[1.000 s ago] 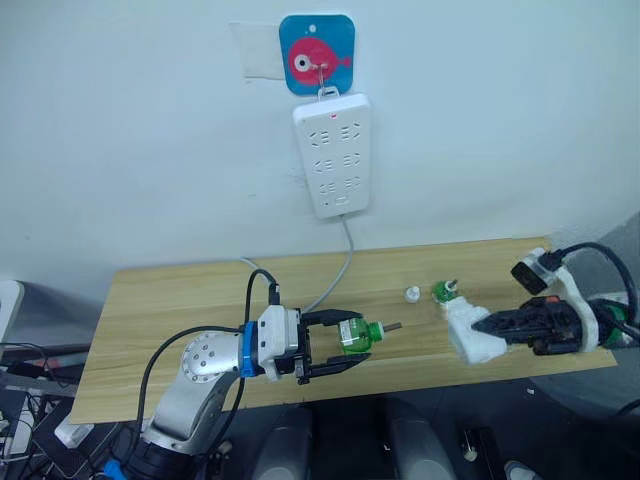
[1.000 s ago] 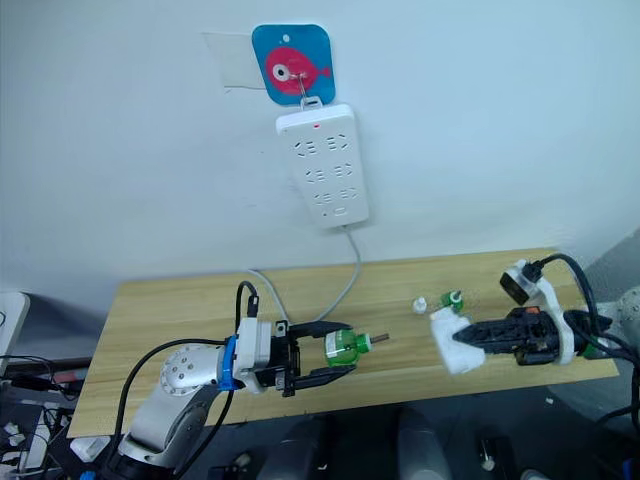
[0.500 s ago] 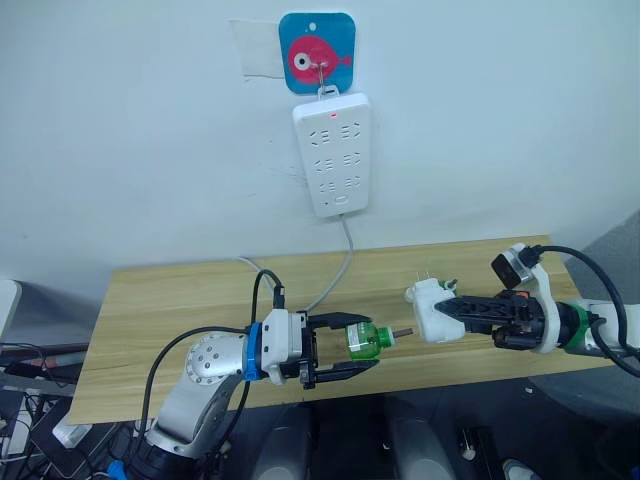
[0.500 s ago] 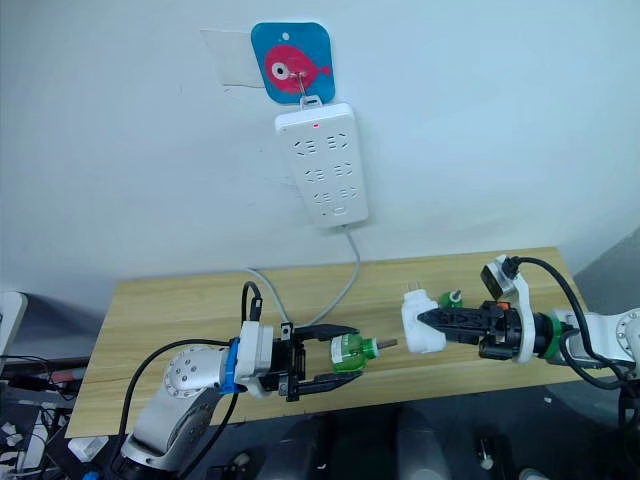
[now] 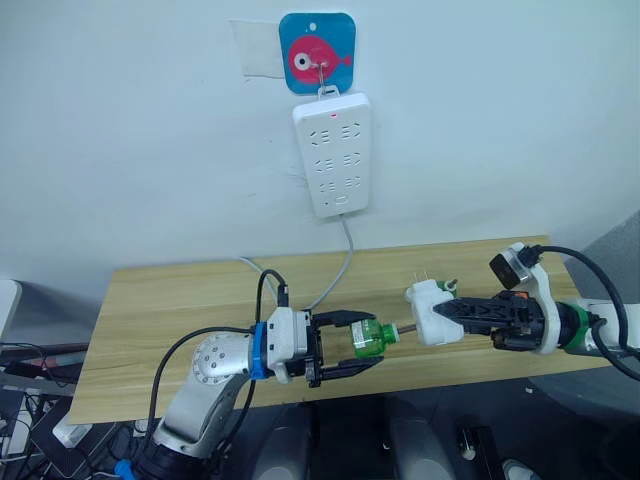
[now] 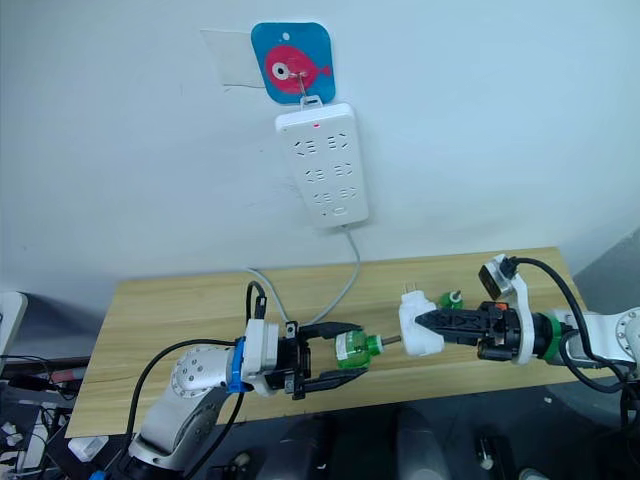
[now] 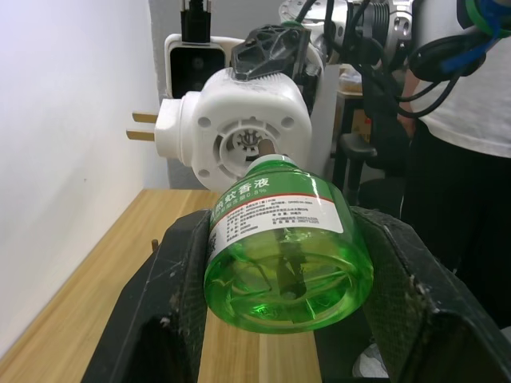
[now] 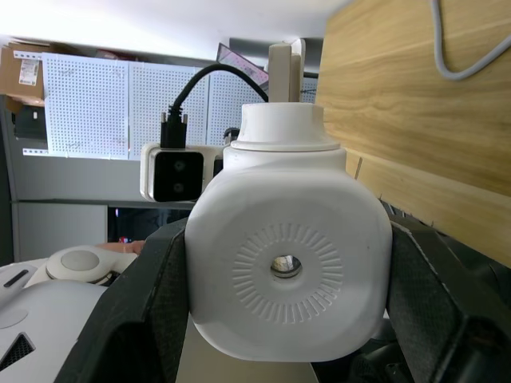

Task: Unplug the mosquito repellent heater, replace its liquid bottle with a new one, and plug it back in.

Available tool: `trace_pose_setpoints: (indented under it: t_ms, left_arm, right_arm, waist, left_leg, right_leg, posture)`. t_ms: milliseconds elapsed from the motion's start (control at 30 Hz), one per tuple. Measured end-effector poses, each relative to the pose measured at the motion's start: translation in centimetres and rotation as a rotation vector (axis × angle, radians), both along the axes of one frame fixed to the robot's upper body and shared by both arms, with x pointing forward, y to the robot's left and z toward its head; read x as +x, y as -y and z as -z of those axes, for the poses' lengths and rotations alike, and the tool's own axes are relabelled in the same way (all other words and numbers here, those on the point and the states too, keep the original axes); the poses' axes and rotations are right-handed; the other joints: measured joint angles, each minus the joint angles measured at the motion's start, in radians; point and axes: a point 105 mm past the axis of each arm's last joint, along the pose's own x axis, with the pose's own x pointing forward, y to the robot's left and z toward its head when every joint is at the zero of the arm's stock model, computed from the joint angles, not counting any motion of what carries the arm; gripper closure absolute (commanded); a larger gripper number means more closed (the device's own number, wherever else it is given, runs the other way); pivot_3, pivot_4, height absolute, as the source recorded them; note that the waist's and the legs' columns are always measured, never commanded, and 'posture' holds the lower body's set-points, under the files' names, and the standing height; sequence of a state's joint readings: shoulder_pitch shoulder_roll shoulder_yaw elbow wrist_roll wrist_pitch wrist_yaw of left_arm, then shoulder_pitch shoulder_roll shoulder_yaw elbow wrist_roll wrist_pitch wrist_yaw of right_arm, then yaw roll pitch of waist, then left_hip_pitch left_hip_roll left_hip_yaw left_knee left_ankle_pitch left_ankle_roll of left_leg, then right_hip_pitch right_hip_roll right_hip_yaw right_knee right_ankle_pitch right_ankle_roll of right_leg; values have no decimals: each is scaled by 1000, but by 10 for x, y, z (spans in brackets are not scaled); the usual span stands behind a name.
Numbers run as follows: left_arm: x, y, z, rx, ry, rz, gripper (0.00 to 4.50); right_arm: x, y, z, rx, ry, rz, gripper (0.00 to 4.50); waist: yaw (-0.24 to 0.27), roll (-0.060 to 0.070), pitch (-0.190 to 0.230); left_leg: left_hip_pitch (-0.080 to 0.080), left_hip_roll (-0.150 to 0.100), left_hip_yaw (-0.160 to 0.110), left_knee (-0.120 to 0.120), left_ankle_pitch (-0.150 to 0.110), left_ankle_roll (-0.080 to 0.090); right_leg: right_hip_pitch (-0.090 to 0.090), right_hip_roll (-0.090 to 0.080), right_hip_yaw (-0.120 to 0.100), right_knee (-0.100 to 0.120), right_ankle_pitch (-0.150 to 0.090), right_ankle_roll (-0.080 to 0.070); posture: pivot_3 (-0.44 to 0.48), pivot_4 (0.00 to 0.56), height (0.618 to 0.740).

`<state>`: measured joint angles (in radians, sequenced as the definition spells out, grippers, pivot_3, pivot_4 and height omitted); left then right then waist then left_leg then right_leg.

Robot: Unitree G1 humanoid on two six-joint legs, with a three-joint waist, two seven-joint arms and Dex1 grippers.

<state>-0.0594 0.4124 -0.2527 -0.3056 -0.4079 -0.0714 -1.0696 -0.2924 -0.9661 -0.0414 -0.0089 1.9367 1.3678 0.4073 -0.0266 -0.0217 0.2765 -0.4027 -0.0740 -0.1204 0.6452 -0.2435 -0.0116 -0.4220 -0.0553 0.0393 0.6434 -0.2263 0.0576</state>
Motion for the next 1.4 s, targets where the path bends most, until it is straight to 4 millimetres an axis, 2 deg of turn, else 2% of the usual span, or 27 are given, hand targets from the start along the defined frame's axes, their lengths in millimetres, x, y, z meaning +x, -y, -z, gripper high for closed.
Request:
trace_pose_setpoints:
  t_ms: [200, 1400]
  left_arm:
    - [1, 5, -1, -4, 7, 10, 2255]
    - [11, 6, 0, 4, 18, 15, 2255]
  right_arm:
    - [-2, -2, 0, 3, 2, -15, 1564]
    - [6, -19, 0, 25, 22, -26, 1564]
  waist:
    - [0, 0, 0]
    - [-1, 0, 0]
  left_leg:
    - [0, 0, 0, 0, 0, 0]
    - [-1, 0, 0, 0, 0, 0]
  right_leg:
    - [0, 0, 0, 0, 0, 0]
    - [-1, 0, 0, 0, 0, -1]
  posture:
    - [-7, 269, 740]
    - [-29, 272, 740]
